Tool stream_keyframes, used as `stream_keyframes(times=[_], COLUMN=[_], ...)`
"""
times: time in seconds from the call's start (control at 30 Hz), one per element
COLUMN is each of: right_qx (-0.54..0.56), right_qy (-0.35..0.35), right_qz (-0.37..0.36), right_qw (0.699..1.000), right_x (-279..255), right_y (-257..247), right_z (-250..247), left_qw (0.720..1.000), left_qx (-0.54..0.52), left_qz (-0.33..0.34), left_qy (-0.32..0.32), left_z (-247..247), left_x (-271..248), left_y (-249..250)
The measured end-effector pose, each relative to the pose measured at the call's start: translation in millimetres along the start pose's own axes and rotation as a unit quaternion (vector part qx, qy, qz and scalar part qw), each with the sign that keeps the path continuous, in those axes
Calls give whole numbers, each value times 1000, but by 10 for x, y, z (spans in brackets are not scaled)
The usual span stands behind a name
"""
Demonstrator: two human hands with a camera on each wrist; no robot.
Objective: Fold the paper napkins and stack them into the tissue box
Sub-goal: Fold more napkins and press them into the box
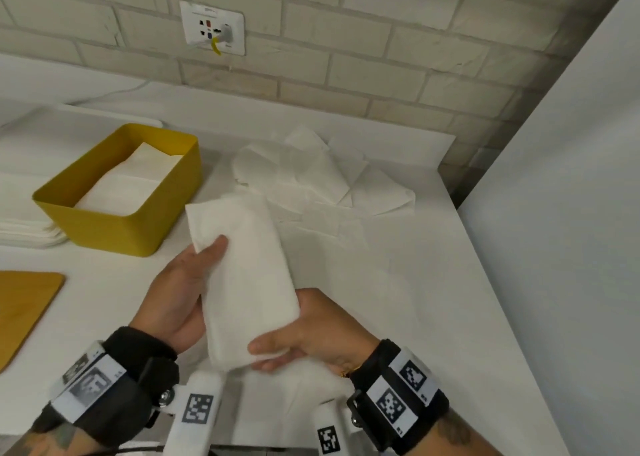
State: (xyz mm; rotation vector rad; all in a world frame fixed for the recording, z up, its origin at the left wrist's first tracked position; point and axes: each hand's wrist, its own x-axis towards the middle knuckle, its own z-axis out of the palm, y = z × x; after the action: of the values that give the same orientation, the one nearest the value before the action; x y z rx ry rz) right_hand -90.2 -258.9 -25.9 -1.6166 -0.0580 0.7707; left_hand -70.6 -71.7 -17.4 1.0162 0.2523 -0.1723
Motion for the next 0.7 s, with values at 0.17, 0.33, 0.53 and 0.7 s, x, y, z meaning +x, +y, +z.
stream_keyframes(times=[0.17, 0.33, 0.53, 0.7], right_qx=[-95, -287, -398, -401], right_qy=[-12, 238, 203, 206], right_qz=[19, 25, 108, 100], right_qw=[995, 928, 888, 887], right_x=[-157, 59, 267, 319], right_y=[-136, -282, -208, -200], right_z=[-281, -1109, -1232, -1224], left_qw=[996, 997, 998, 998], left_qx=[-13, -14, -13, -18], left_qz=[64, 54, 35, 27], left_qy=[56, 61, 58, 54], left_z=[-208, -353, -419, -473], left_x=[29, -30, -82, -99], left_y=[235, 229, 125, 131])
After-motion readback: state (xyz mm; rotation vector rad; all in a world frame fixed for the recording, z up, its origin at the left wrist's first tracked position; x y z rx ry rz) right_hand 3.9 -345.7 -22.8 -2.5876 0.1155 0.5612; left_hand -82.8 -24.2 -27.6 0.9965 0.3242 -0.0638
